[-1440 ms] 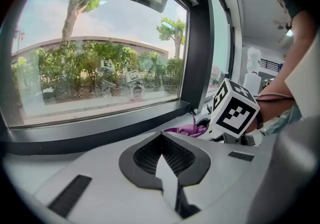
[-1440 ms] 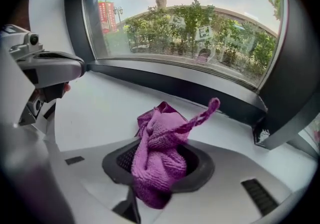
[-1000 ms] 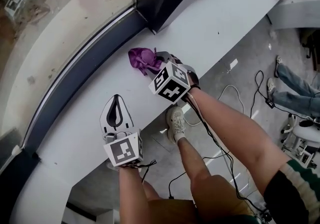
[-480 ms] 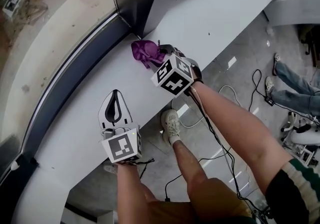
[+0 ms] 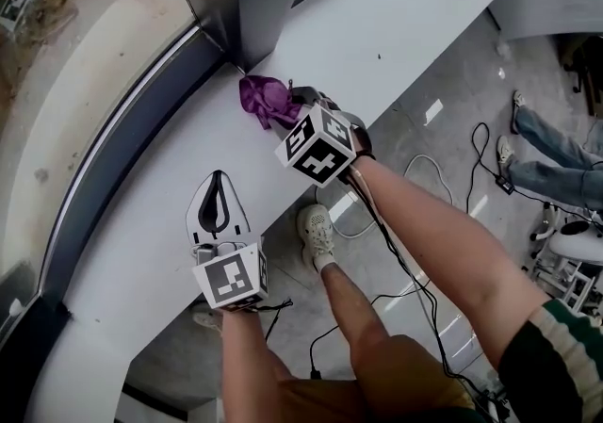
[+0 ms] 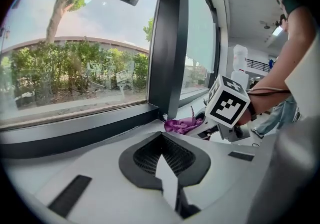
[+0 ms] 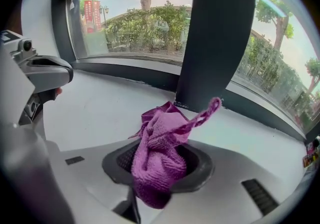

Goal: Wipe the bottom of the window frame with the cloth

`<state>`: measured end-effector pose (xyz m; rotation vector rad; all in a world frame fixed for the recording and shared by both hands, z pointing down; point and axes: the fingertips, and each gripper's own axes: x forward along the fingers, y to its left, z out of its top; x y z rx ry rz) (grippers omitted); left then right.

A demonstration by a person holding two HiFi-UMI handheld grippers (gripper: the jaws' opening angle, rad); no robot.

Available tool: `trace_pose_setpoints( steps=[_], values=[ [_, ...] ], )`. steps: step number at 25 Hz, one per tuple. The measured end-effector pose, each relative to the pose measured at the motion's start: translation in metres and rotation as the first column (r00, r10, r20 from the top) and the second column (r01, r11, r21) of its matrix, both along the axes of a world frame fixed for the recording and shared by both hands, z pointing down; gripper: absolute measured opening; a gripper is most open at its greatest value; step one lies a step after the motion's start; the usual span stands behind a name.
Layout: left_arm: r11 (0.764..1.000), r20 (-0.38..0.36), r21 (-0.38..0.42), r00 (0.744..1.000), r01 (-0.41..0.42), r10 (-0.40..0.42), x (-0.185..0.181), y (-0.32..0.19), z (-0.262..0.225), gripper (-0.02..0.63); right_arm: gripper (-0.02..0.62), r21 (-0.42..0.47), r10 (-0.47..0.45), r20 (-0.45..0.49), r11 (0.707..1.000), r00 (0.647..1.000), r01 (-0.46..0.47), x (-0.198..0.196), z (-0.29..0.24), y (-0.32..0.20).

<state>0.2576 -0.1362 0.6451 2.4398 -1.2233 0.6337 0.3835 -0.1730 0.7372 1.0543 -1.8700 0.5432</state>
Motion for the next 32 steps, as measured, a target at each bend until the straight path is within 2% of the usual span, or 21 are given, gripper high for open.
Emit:
trace_pose_setpoints(
  steps=[19, 32],
  values=[
    [1.000, 0.003, 0.003, 1.000, 0.017, -0.017, -0.001, 0.019, -0.001, 0.003, 0.144, -0.027, 0.022, 0.019, 0.999, 1.000, -0.021, 0.006, 0.002, 0.059],
    [0.999, -0.007, -0.002, 0.999, 0.032, -0.032, -0.015, 0.021, -0.006, 0.003, 0.143, -0.038, 0.059, -0.008, 0.998, 0.998, -0.059, 0.004, 0.002, 0.065]
  ],
)
